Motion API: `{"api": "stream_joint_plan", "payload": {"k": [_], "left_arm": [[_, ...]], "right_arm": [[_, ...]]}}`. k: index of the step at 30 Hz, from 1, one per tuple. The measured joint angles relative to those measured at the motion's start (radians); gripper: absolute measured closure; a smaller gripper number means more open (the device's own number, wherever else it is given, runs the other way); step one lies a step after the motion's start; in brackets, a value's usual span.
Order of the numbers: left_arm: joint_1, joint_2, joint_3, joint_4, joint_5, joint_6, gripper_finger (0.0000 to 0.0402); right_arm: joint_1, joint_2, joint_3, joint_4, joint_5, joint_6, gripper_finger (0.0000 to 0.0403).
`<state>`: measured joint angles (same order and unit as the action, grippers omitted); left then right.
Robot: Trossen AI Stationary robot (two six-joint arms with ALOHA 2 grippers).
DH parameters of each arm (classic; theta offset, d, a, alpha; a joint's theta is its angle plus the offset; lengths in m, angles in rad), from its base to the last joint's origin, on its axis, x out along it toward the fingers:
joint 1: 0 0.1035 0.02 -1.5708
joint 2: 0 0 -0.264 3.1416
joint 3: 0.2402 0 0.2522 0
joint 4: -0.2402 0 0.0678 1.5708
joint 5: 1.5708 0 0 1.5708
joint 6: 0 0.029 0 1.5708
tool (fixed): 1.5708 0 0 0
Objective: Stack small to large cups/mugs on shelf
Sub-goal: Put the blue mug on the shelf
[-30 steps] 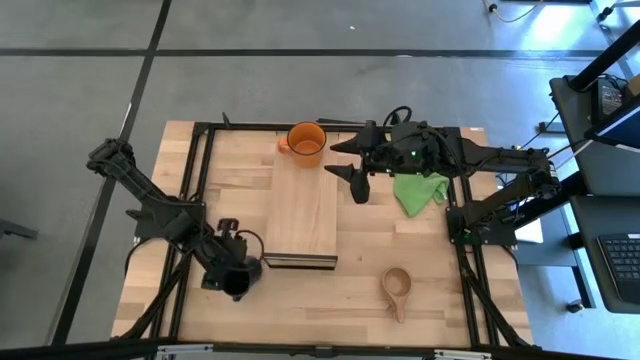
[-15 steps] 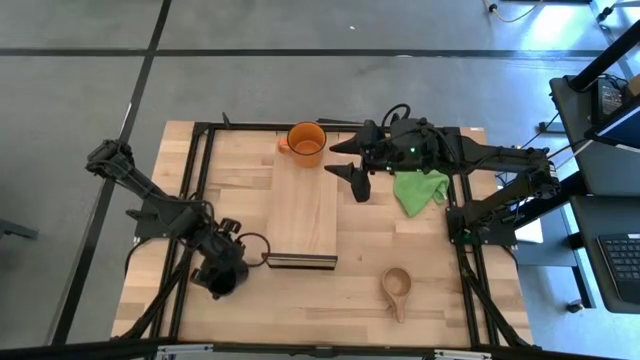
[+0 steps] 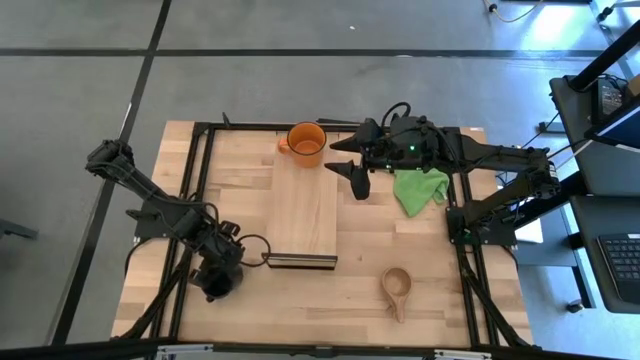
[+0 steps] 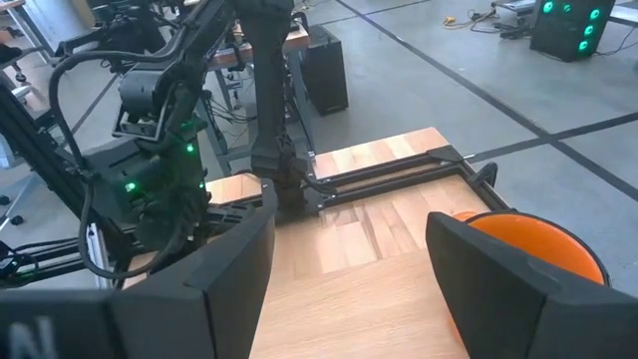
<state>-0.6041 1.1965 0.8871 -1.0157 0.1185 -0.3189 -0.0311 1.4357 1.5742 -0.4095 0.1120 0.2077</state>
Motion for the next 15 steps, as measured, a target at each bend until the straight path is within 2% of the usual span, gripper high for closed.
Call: {"api": "stream_joint_plan", "payload": {"k": [15], "left_arm": [[0.0, 0.0, 0.0, -0.001, -0.081, -0.086, 0.0319]], "right_arm": [[0.0, 0.0, 0.0, -0.026, 0.0, -0.007, 0.014]]}}
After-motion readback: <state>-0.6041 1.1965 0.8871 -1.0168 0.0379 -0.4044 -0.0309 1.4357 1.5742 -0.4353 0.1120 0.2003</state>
